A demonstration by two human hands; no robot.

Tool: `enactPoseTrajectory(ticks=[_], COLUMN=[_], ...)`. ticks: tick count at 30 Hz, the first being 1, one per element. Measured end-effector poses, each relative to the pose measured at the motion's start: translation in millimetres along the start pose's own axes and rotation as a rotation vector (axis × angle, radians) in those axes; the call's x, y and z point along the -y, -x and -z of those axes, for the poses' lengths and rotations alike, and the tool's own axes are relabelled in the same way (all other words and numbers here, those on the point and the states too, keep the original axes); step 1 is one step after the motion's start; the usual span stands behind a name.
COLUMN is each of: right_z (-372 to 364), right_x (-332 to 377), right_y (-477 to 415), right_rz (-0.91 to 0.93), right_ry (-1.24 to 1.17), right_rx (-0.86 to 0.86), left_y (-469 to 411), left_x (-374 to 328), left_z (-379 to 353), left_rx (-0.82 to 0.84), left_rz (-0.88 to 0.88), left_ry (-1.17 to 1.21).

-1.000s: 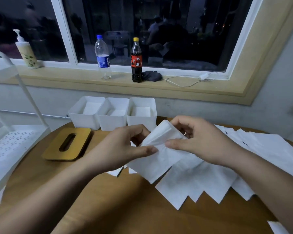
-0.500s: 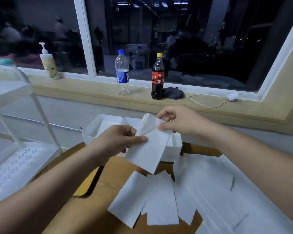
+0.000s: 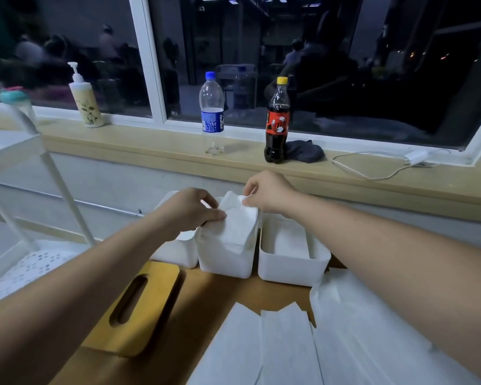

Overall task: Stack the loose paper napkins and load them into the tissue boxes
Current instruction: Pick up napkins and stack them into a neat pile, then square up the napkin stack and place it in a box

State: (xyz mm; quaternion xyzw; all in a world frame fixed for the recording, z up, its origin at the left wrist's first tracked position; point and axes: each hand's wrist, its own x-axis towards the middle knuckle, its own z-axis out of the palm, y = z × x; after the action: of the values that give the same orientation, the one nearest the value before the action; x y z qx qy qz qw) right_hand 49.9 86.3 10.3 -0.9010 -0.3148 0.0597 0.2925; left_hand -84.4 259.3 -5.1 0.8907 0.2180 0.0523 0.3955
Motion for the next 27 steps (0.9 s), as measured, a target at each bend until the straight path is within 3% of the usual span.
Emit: enactPoseTrajectory(ticks=[10, 21, 27], right_z=[-32.4, -45.7, -23.1], right_x=[3.0, -1.6, -2.1], right_y=[-4.5, 7.6, 23.5], right_rz=[0.068, 0.144, 0.149], right_ry=[0.279, 0.487, 0.310], right_rx=[-0.058, -0.071, -0.132], left_y=[-1.7, -3.9, -6.7], left_x=[-18.8, -18.0, -11.5], left_z=[-6.6, -21.9, -21.4], left_rx=[-0.006, -0.018, 0.020], left_rz=[-0.105, -0.174, -0.357], left_ry=[-0.565, -0.798, -0.812])
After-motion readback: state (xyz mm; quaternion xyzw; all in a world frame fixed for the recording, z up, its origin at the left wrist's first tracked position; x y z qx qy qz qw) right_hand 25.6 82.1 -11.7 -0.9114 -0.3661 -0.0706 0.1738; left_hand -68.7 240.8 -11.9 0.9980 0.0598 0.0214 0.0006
